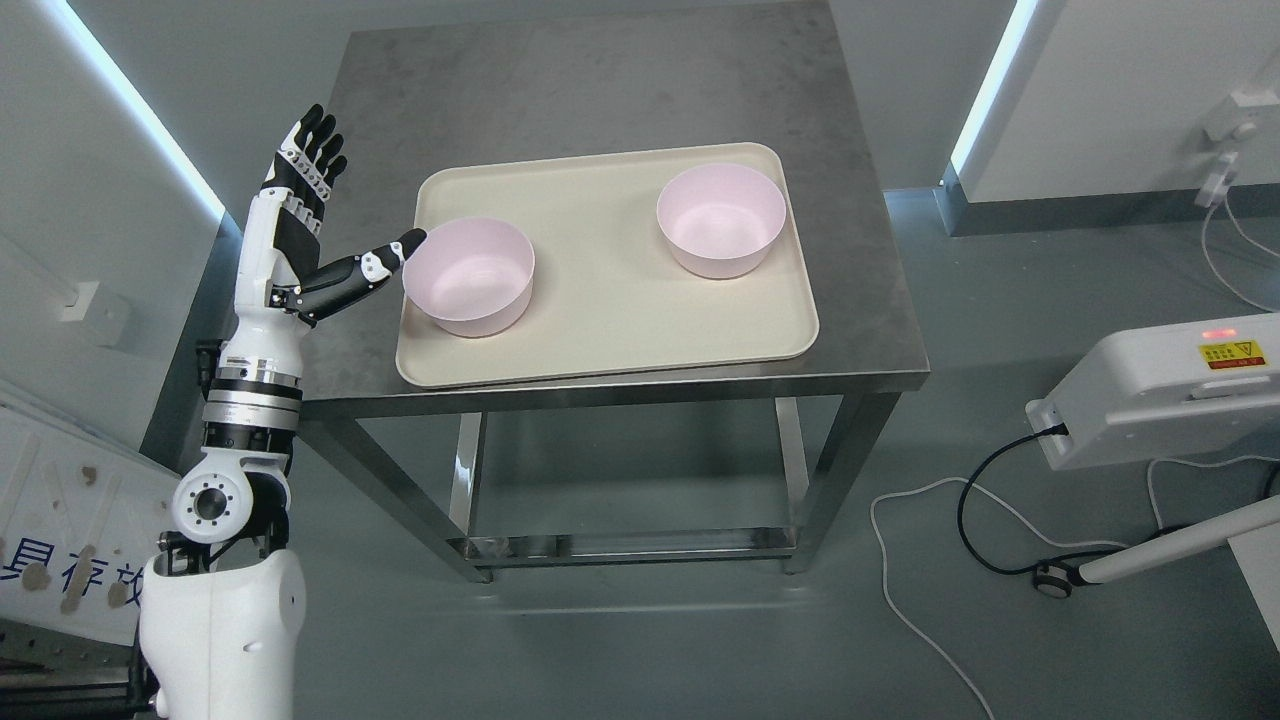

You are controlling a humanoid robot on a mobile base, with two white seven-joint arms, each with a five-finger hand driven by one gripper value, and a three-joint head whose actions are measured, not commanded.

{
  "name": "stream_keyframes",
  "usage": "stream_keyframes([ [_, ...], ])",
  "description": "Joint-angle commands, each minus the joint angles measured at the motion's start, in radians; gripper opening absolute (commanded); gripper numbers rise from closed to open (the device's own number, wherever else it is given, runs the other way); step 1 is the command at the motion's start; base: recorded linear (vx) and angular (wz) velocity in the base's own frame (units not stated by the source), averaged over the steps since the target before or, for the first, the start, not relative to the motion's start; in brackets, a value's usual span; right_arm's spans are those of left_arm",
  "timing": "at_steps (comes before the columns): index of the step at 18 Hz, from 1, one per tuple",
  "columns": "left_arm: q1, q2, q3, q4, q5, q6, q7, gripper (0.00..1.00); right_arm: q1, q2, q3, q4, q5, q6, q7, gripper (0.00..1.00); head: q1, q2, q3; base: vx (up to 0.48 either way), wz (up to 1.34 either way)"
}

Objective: Stack pink IKEA bowls on left shelf middle
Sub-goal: 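Reach the left hand to the rim of the nearer pink bowl and grip it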

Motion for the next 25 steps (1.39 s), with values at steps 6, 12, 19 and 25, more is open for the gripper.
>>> stream_keyframes([
  [6, -0.149, 0.018, -0.105, 0.091, -0.011, 0.066, -0.121, 0.97, 0.000, -0.017, -0.005, -0.017, -0.002, -0.001, 0.000, 1.00, 0.0000, 0.000, 0.000, 0.002, 0.00],
  [12, -0.343, 0.150, -0.229, 0.298, -0.205, 0.263, -0.303, 0.94, 0.000, -0.017, -0.005, -0.017, -0.002, -0.001, 0.000, 1.00, 0.0000, 0.000, 0.000, -0.002, 0.00],
  [19, -0.377, 0.154, -0.226, 0.420, -0.241, 0.263, -0.355, 0.82, 0.000, -0.017, -0.005, -0.017, -0.002, -0.001, 0.000, 1.00, 0.0000, 0.000, 0.000, 0.000, 0.00],
  [25, -0.370, 0.191, -0.236, 0.429, -0.333, 0.257, -0.358, 0.75, 0.000, -0.017, -0.005, -0.017, -0.002, -0.001, 0.000, 1.00, 0.0000, 0.000, 0.000, 0.000, 0.00],
])
